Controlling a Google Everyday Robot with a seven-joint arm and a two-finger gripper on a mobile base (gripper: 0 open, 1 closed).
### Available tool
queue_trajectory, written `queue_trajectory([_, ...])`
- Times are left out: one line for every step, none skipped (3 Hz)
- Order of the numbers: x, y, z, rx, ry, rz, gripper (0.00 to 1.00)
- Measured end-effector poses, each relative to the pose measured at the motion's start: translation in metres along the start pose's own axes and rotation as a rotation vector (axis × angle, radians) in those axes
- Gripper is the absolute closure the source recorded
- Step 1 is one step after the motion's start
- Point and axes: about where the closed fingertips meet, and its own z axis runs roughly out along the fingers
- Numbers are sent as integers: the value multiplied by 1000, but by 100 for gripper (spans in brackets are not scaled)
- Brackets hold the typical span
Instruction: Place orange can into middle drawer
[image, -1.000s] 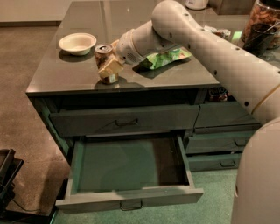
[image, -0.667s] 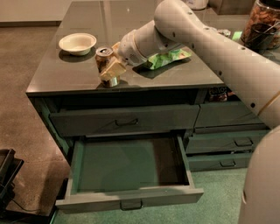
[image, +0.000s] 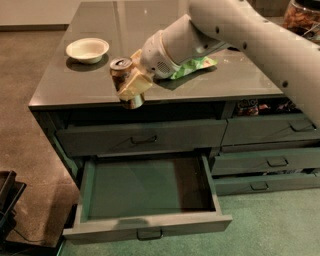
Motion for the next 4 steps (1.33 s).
queue_trajectory([-21, 44, -22, -27, -16, 7, 100])
queue_trajectory([-22, 48, -24, -28, -15, 9, 100])
queue_trajectory([-14, 53, -15, -42, -4, 5, 100])
queue_trajectory([12, 77, 6, -48, -23, 21, 100])
